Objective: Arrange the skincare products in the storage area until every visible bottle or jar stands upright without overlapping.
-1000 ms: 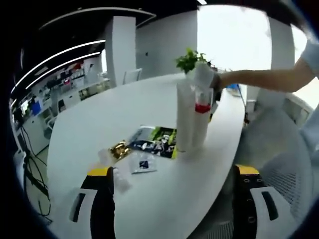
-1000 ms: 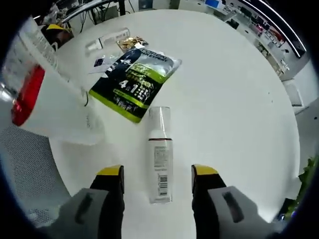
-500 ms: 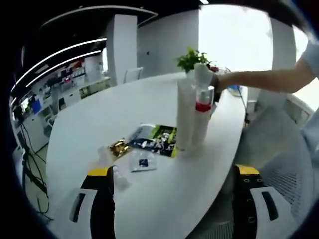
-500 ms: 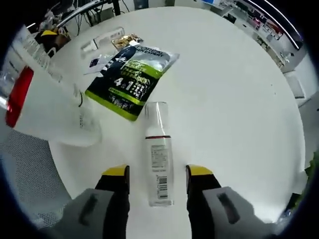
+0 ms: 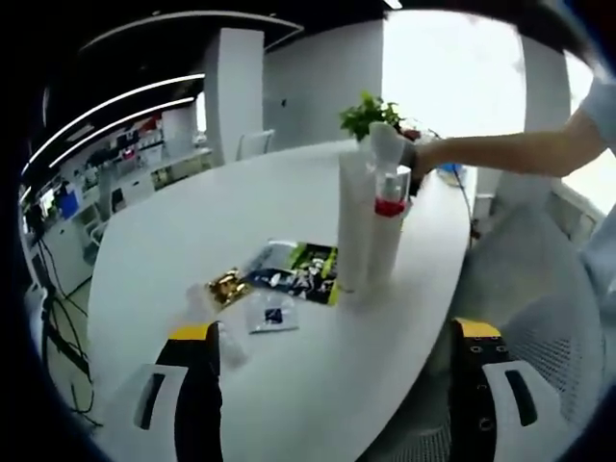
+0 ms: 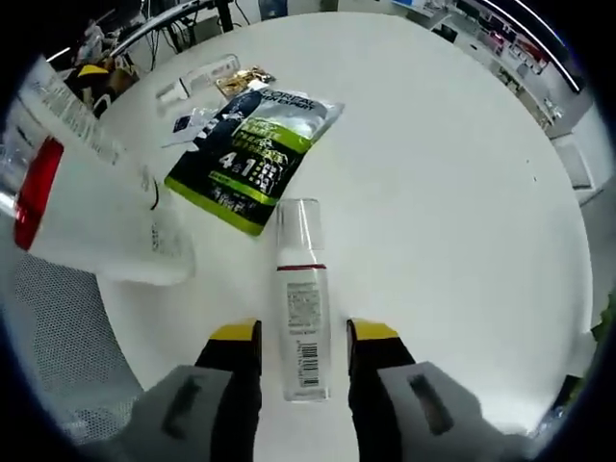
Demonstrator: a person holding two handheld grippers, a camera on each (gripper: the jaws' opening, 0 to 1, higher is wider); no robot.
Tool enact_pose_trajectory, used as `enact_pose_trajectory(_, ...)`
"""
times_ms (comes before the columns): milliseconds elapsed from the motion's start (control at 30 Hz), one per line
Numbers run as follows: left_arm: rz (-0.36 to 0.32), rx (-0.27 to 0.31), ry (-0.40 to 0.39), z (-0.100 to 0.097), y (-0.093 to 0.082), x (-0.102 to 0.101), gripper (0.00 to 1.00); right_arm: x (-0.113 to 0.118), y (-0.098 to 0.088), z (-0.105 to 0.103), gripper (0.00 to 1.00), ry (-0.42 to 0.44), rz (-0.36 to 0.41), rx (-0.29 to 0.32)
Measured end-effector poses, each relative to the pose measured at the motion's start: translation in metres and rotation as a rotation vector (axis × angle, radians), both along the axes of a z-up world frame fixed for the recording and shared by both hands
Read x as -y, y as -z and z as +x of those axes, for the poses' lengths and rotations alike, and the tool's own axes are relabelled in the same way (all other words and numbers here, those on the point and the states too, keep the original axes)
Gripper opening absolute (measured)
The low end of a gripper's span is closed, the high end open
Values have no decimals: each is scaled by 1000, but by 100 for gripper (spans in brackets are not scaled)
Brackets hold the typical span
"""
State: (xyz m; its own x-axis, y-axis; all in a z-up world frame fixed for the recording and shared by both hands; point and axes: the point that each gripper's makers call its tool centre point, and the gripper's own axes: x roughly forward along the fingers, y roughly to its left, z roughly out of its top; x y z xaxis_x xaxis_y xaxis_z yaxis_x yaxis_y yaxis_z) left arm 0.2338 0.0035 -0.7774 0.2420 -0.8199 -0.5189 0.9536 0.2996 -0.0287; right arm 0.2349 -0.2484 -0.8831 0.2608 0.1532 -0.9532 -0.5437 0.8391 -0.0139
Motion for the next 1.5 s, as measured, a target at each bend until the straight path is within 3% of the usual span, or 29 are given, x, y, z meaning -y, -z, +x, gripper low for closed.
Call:
enact_pose_trajectory(133,-12,2,3,-1,-3,1,97,0,0,2,21,17,8,0)
enact_pose_trajectory(467,-9,12,26,-2,-6,7,97,0,-1,0,20,32,15,23)
enact_pose_trajectory(633,9,13,34,-5,-9,12,97,-7,-1,-12,19,12,25,-12)
enact_pose_trajectory(733,12,16,46,-8,-10,13,97,-15,-1,-26,19,7,79,-82)
enact_pose_trajectory(967,-1,21,60,-15,-15,18,97,-18,-3,-39,19,131,247,-99)
enact_pose_trajectory(1133,-7,9,67,-21,-14,19,97,-25,-9,-66,19,184,353,-124)
enact_pose_trajectory(1267,-15,-4,80,-27,-12,21,97,-13,-8,-78,19,241,346,-72)
enact_pose_trajectory(1300,-15,-5,84,-29,-12,22,97,-19,-10,-82,19,266,394,-68)
enact_pose_trajectory(1367,-11,-8,95,-31,-11,24,97,-14,-6,-87,19,284,391,-49)
enact_pose_trajectory(1500,-13,-20,107,-35,-11,28,97,-27,-3,-96,19,351,505,-12)
